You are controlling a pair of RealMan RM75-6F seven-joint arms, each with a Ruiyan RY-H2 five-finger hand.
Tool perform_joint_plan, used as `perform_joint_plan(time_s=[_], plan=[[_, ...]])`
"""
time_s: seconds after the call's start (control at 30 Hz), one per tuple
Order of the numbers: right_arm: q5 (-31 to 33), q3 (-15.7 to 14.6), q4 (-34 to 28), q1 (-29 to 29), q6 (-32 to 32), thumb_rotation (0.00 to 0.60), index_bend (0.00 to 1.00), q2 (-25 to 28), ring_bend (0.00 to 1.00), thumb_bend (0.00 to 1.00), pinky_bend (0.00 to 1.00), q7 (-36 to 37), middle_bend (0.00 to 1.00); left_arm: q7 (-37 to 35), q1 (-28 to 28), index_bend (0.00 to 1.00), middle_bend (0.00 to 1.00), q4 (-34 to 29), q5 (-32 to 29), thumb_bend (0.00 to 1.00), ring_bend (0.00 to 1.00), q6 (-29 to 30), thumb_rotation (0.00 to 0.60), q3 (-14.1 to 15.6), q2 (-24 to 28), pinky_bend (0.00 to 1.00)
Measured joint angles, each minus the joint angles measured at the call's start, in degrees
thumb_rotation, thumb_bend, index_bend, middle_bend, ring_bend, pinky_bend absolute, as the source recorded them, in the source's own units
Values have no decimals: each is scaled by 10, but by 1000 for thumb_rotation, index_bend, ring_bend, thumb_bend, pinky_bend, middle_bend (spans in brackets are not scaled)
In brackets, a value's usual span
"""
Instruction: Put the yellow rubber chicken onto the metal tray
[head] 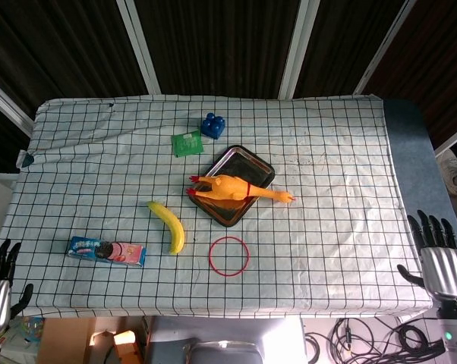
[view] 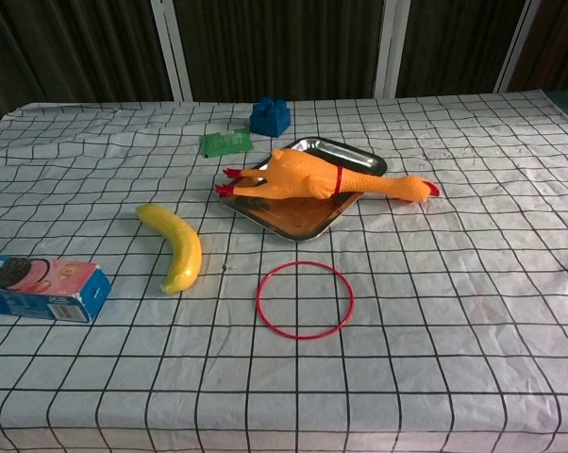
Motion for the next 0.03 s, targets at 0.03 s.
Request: perform_joint_plan(time_s=[0.03], plan=[[-9,-1,1,-3,0,600,0,-2,0,85,0,-2,0,-9,0,0,0,-2,3,343,0,-3,600,2,2,0]])
